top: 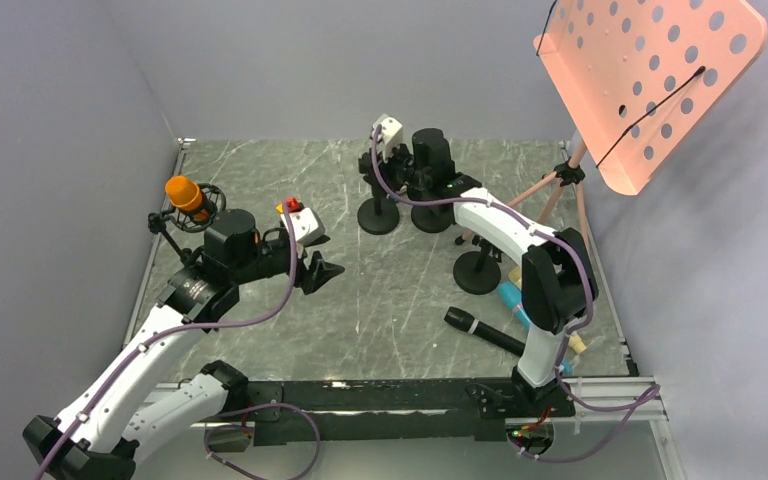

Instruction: Remove the microphone from the stand

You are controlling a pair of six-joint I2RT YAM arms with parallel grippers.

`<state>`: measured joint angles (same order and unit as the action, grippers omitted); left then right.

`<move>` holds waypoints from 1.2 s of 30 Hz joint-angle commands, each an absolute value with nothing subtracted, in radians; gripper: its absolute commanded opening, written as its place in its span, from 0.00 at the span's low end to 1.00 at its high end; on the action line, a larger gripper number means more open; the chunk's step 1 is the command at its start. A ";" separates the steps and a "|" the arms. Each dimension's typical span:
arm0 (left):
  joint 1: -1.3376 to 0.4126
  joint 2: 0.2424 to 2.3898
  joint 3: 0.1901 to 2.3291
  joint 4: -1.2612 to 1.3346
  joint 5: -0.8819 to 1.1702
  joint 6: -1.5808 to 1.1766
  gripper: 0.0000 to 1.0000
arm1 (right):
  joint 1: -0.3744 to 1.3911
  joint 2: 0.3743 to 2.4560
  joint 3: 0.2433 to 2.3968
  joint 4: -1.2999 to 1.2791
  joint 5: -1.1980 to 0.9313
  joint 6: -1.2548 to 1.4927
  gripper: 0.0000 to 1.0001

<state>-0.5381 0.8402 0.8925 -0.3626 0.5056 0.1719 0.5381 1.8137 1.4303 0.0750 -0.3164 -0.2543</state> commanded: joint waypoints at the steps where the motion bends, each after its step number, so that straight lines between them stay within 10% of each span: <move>1: -0.528 0.822 0.948 -0.356 0.596 0.220 0.72 | 0.534 1.779 1.510 0.091 -0.368 -0.228 0.66; 14: -0.499 0.828 1.177 -0.455 0.693 0.262 0.70 | 0.536 1.680 1.646 0.025 -0.614 -0.148 0.89; 25: -0.403 0.814 1.468 -0.436 -0.110 0.391 0.93 | 0.694 1.796 1.773 0.080 -0.781 -0.103 0.92; 36: 0.011 0.716 1.536 -0.596 -0.040 -0.043 0.94 | 0.911 1.976 1.980 0.240 -0.758 0.082 1.00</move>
<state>-0.1295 0.7540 1.4826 -0.5484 0.0143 0.1936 0.8726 1.9358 1.8698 0.1150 -0.7799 -0.0093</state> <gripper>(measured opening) 0.940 0.994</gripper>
